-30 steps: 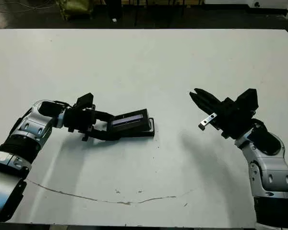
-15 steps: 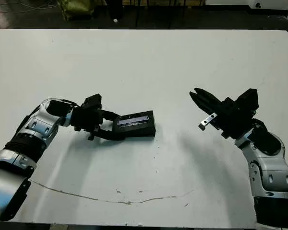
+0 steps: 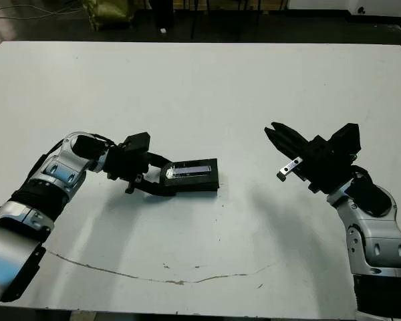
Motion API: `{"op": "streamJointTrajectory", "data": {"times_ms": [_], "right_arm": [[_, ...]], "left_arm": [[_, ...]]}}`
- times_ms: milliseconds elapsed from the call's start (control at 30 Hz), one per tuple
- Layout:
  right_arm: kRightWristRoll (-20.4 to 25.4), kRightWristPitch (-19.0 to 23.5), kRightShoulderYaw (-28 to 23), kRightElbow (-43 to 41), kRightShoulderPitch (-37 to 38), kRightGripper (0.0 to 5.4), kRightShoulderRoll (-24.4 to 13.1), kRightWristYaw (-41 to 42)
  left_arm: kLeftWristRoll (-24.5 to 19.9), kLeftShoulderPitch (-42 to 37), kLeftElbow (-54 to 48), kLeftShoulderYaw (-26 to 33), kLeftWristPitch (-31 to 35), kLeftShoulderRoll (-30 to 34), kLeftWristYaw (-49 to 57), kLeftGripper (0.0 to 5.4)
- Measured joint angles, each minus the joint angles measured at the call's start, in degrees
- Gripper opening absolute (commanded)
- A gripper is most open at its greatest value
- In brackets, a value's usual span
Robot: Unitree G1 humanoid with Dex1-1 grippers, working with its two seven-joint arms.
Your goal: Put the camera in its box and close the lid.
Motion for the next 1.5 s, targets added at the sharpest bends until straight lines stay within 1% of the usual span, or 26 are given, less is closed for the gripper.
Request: {"op": "streamJointTrajectory", "data": {"times_ms": [367,467,567,700,833,1000,1233,1333,1500], "right_arm": [[0.2,0.0,0.0,0.0,0.0,0.00,0.0,0.0],[0.2,0.0,0.0,-0.2,0.0,0.00,0.0,-0.1],[0.3,0.0,0.0,-0.2,0.0,0.00,0.0,-0.1],[0.2,0.0,0.0,-0.2,0.0,0.00,0.0,-0.1],[0.2,0.0,0.0,-0.2,0.0,0.00,0.0,-0.1],[0.3,0.0,0.0,-0.2,0.0,0.00,0.0,0.0],[0.6,-0.1,0.0,0.1,0.0,0.00,0.0,0.5],[1.0,-0.1,0.0,0.3,0.0,0.00,0.0,0.8],[1.2,-0.1,0.0,0.3,0.0,0.00,0.0,1.1]], "left_arm": [[0.4,-0.3,-0.5,-1.2,-1.6,0.6,0.0,2.21],[0.5,-0.8,-0.1,-1.9,-2.1,0.8,-0.4,2.82],[1.6,-2.2,-0.3,-2.8,-2.2,0.7,-0.7,3.53],[1.7,-2.8,-0.5,-3.4,-1.9,0.3,-0.5,4.49],[1.5,-2.8,-0.2,-3.3,-3.6,0.2,-0.1,5.39],[1.3,-2.5,0.5,-3.0,-5.4,0.2,-0.1,5.39],[1.2,-2.4,0.5,-2.8,-5.1,0.2,-0.1,5.39],[1.1,-1.8,-0.7,-2.3,-3.8,0.2,-0.1,5.39],[-0.6,0.9,-3.6,-0.4,-2.9,0.6,0.7,5.39]]}}
